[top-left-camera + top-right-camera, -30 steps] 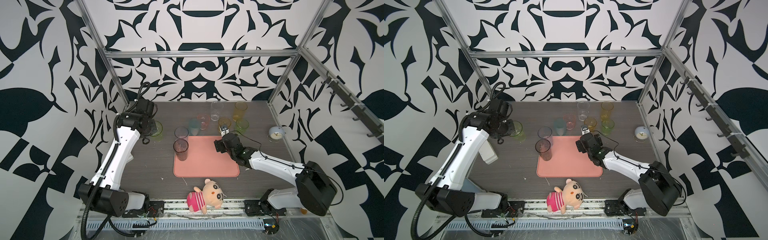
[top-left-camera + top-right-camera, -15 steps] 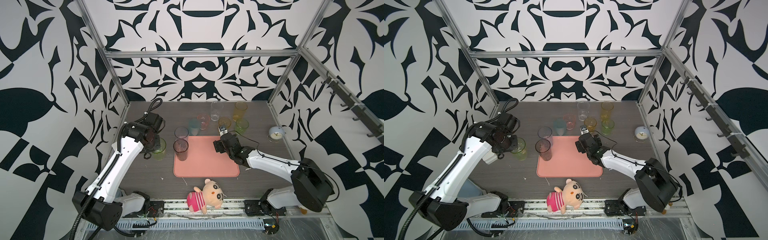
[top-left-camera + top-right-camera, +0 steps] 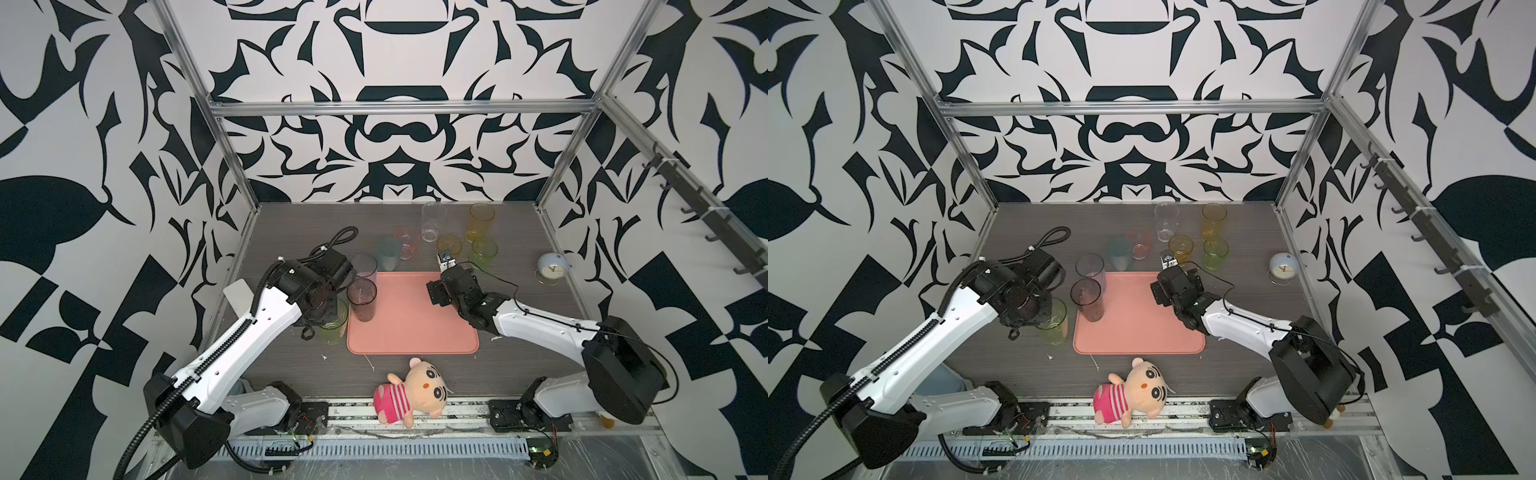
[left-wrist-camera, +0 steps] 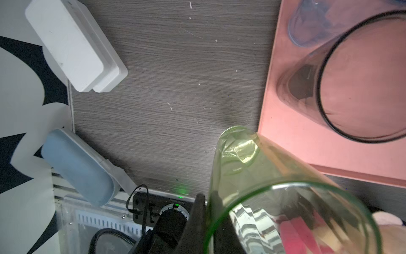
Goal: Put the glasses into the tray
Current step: 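Carry the green glass over the tray and lower it beside the dark grey glass, then hold the green glass on the tray with the left gripper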
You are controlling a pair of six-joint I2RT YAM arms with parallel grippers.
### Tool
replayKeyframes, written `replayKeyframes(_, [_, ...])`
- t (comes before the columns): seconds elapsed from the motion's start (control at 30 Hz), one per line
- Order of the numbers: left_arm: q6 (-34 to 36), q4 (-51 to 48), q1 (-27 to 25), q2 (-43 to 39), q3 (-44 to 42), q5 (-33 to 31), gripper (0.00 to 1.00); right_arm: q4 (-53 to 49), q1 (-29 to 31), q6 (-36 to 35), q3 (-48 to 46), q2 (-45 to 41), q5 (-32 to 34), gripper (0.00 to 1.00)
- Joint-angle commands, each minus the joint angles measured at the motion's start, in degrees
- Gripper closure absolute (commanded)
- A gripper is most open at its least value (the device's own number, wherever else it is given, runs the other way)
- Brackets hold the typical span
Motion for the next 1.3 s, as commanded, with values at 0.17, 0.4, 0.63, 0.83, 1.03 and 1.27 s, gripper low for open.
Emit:
replayKeyframes(0.17, [-3.47, 3.26, -5.38, 0.99, -0.82, 1.65, 1.00, -0.11, 0.30, 0.83, 2.04, -0.99, 1.25, 0.05])
replayKeyframes(0.4, [-3.93, 7.22, -6.63, 1.41, -2.35, 3.03, 1.00, -0.10, 0.31, 0.81, 2.04, -0.99, 1.33, 0.05])
replayKeyframes(0.63, [-4.19, 10.75, -6.81, 1.90, -4.32, 4.35, 1.00, -0.19, 0.31, 0.79, 2.21, -0.65, 1.51, 0.05])
replayKeyframes(0.83, [-4.35, 12.68, -6.85, 2.44, -5.71, 4.45, 1.00, -0.21, 0.31, 0.81, 2.21, -0.57, 1.51, 0.05])
replayKeyframes(1.03, [-4.43, 14.71, -6.85, 3.43, -6.87, 5.62, 1.00, -0.42, 0.27, 0.84, 2.47, -0.29, 1.60, 0.05])
replayKeyframes(1.27, [-4.02, 15.09, -6.85, 5.85, -6.72, 5.77, 1.00, -0.33, 0.30, 0.84, 2.57, -0.15, 1.33, 0.05])
